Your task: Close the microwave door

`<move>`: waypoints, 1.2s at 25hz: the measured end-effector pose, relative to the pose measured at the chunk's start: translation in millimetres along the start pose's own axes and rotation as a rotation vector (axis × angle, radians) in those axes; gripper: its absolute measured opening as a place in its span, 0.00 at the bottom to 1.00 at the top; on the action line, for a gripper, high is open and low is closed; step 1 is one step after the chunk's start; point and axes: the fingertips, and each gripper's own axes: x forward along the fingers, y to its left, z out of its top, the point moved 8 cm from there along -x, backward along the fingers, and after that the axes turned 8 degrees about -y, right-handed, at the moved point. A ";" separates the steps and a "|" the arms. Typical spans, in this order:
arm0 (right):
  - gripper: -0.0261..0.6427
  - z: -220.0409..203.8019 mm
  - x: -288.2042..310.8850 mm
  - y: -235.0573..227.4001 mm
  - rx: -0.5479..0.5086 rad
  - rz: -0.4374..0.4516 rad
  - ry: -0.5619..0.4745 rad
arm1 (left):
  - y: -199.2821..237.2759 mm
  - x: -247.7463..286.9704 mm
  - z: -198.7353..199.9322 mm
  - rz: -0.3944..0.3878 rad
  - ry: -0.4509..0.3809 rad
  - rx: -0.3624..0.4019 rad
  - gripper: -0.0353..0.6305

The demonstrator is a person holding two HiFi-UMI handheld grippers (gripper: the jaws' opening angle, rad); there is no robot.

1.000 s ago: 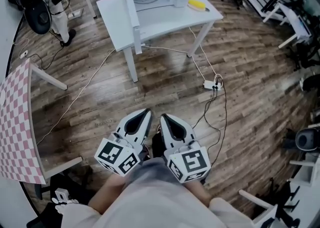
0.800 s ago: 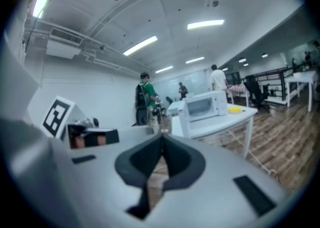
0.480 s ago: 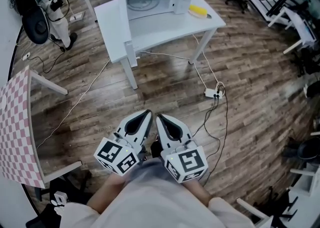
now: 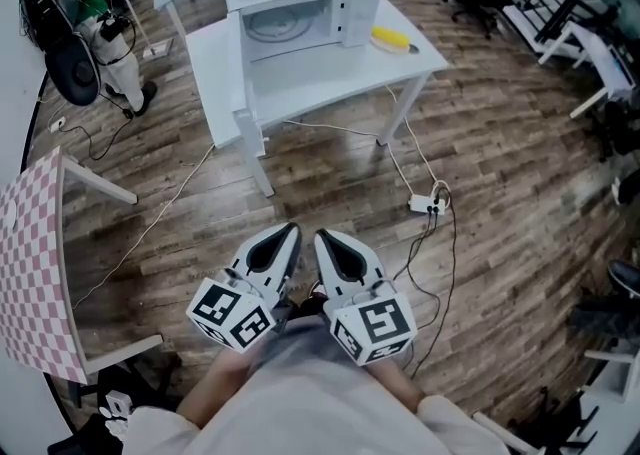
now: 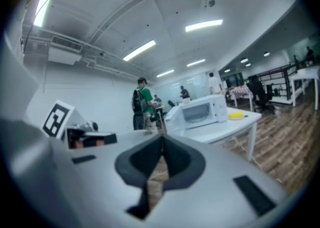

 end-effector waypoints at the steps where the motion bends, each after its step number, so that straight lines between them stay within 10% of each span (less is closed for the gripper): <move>1: 0.07 0.4 -0.9 -2.8 0.005 -0.004 -0.004 | -0.8 2.1 -0.7 0.000 0.000 -0.002 0.07; 30: 0.07 16.6 101.9 -70.9 0.042 0.000 0.043 | 67.6 99.1 22.9 -0.019 0.043 -0.064 0.07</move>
